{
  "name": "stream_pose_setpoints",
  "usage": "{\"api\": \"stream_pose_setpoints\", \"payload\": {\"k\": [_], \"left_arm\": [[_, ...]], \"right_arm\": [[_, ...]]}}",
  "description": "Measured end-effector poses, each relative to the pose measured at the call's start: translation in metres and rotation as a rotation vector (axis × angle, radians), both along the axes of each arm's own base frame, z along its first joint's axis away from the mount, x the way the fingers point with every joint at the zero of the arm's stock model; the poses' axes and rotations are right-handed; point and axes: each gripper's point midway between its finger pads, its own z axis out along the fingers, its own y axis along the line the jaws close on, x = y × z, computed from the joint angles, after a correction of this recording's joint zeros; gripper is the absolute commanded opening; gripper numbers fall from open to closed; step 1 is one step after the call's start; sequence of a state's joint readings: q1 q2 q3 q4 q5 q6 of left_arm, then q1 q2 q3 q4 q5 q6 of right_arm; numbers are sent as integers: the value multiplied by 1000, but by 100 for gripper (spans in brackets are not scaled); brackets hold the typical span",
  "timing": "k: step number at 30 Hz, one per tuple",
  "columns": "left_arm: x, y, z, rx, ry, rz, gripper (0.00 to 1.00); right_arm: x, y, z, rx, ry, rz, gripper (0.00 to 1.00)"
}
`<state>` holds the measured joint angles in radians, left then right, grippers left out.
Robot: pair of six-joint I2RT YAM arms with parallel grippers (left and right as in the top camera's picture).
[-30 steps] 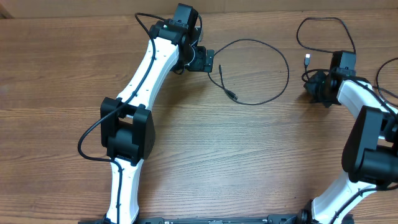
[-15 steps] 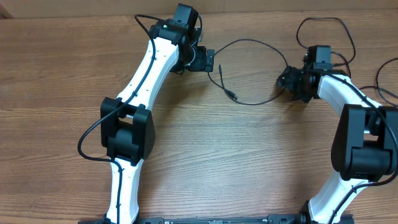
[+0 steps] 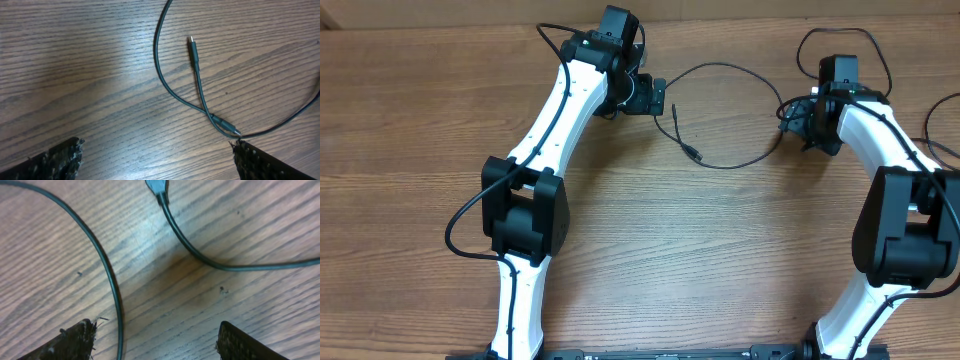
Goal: Untangle cables
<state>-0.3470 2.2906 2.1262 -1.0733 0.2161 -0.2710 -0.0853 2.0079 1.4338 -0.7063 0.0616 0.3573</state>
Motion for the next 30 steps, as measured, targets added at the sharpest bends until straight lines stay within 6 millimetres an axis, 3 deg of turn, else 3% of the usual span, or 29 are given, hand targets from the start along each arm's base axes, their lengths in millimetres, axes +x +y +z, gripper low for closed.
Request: {"api": "stream_pose_setpoints", "payload": {"k": [7,12,15,18,21,24,30], "left_arm": [[0,0,0,-1,0,0,96],[2,-1,1,-3,-8,0,95],[4,-1,1,-2,-18,2,95],[5,1,1,6,-21,8,94],[5,5,1,16,-17,19,94],[5,14,5,31,-17,36,94],[13,51,42,45,-86,114,93]], "right_arm": [[1,-1,18,-21,2,27,77],[-1,13,57,-44,-58,82,77],[-4,41,86,-58,-105,186,79],[-9,84,103,-59,-129,345,80],[-25,128,101,-60,-93,523,81],[-39,158,97,-68,-64,651,81],[-62,181,91,-63,-2,795,82]]}}
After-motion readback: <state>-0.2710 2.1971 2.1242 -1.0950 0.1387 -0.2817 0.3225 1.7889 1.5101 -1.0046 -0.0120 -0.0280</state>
